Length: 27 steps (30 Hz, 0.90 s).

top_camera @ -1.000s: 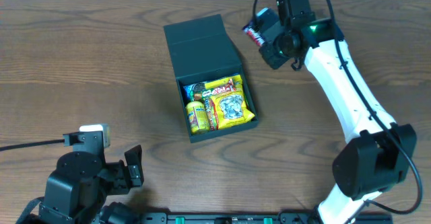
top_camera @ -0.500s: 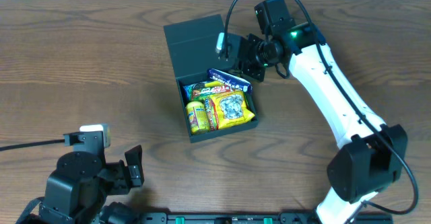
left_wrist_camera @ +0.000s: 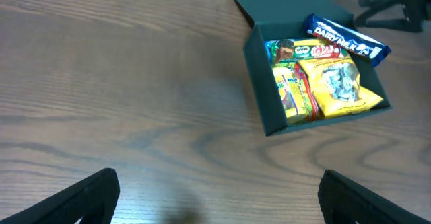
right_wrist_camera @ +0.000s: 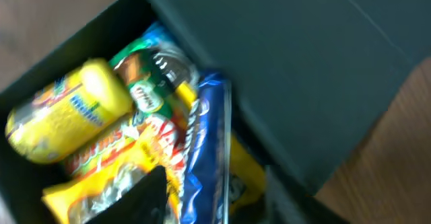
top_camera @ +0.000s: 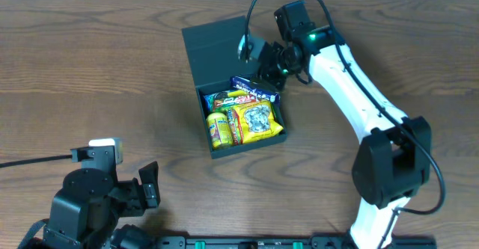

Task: Pack container
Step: 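Lift the Dairy Milk bar and lower it into the box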

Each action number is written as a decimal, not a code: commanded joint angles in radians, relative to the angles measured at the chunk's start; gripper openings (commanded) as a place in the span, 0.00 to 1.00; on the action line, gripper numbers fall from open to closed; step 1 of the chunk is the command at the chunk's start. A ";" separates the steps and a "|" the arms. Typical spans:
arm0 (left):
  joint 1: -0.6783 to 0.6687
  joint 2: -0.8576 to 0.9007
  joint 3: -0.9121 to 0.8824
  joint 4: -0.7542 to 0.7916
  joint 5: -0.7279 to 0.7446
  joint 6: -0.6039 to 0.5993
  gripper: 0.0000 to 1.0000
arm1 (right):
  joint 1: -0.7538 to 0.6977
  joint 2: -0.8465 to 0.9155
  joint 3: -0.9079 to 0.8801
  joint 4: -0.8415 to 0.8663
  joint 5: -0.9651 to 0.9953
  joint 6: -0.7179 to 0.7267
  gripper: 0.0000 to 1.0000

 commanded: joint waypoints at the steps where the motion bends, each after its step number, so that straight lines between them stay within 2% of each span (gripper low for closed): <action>1: 0.004 -0.003 0.000 -0.003 -0.002 0.022 0.96 | -0.014 -0.002 0.018 0.008 0.008 0.170 0.54; 4: 0.004 -0.003 0.000 -0.005 -0.002 0.022 0.95 | -0.005 -0.002 0.018 -0.035 0.022 0.018 0.59; 6: 0.004 -0.003 0.000 -0.005 -0.002 0.022 0.95 | 0.010 -0.001 0.018 -0.050 0.077 -0.031 0.61; 8: 0.004 -0.003 0.000 -0.003 -0.002 0.022 0.95 | 0.024 0.002 0.018 -0.053 0.129 -0.051 0.64; 17: 0.004 -0.003 0.000 -0.002 0.001 0.021 0.96 | 0.026 0.061 0.018 -0.065 0.133 -0.080 0.61; 21: 0.004 -0.003 0.000 -0.002 0.002 0.021 0.96 | 0.026 0.086 0.018 -0.062 0.133 -0.087 0.55; 27: 0.004 -0.003 0.000 -0.002 0.002 0.021 0.95 | 0.026 0.109 0.018 -0.061 0.133 -0.087 0.38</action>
